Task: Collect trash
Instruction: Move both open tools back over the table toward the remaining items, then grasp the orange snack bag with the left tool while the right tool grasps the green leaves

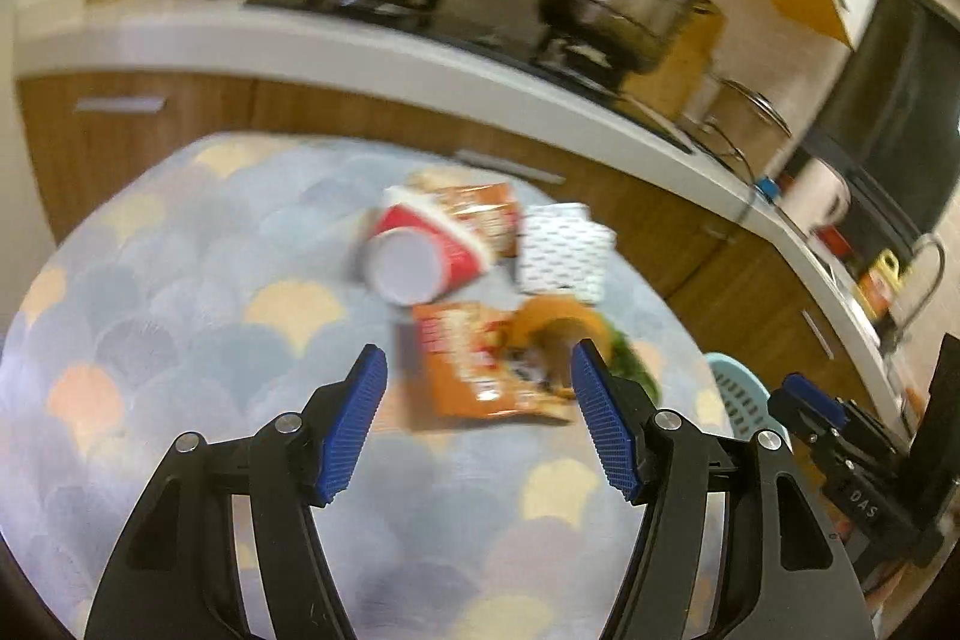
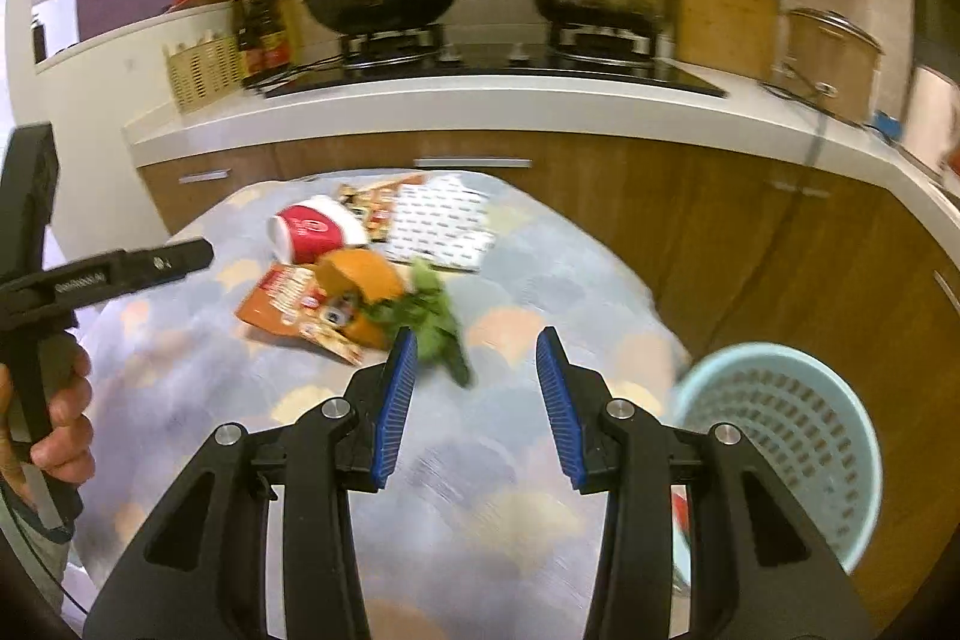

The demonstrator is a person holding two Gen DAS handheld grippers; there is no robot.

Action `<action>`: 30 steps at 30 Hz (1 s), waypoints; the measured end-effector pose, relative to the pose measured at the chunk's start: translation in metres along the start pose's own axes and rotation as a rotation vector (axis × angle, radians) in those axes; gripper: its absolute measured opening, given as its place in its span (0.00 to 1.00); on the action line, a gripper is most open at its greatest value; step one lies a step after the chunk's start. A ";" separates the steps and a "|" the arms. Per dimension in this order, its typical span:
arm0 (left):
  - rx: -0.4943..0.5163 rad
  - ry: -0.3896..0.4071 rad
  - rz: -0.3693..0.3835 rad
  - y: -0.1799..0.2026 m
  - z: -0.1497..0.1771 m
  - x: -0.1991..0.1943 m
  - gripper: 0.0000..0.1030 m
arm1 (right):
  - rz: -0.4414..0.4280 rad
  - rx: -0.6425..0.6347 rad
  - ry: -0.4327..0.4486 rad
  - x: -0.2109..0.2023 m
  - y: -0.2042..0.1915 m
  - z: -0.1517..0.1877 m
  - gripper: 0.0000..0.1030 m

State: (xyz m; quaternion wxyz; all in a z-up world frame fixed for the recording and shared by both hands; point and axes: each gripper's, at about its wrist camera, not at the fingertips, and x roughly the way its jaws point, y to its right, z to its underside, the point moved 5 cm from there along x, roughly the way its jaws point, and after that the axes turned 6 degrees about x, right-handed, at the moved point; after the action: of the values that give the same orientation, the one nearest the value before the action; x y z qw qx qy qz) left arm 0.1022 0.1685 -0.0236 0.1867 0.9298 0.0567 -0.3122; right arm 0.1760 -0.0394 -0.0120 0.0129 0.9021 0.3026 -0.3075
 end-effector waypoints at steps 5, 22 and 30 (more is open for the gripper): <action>-0.069 -0.057 0.041 -0.021 0.007 0.026 0.61 | -0.031 0.013 -0.034 0.036 -0.010 -0.001 0.37; -0.056 -0.136 0.175 0.001 0.017 0.083 0.38 | -0.033 0.041 -0.191 0.117 -0.006 0.011 0.37; -0.055 -0.138 0.163 0.008 0.018 0.094 0.19 | -0.049 0.021 -0.225 0.123 -0.011 0.015 0.31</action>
State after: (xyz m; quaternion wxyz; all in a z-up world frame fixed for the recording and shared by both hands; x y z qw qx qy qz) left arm 0.1689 0.1532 -0.0903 0.2405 0.9022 -0.0237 -0.3574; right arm 0.2394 0.0330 -0.0914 0.0298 0.8542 0.3179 -0.4103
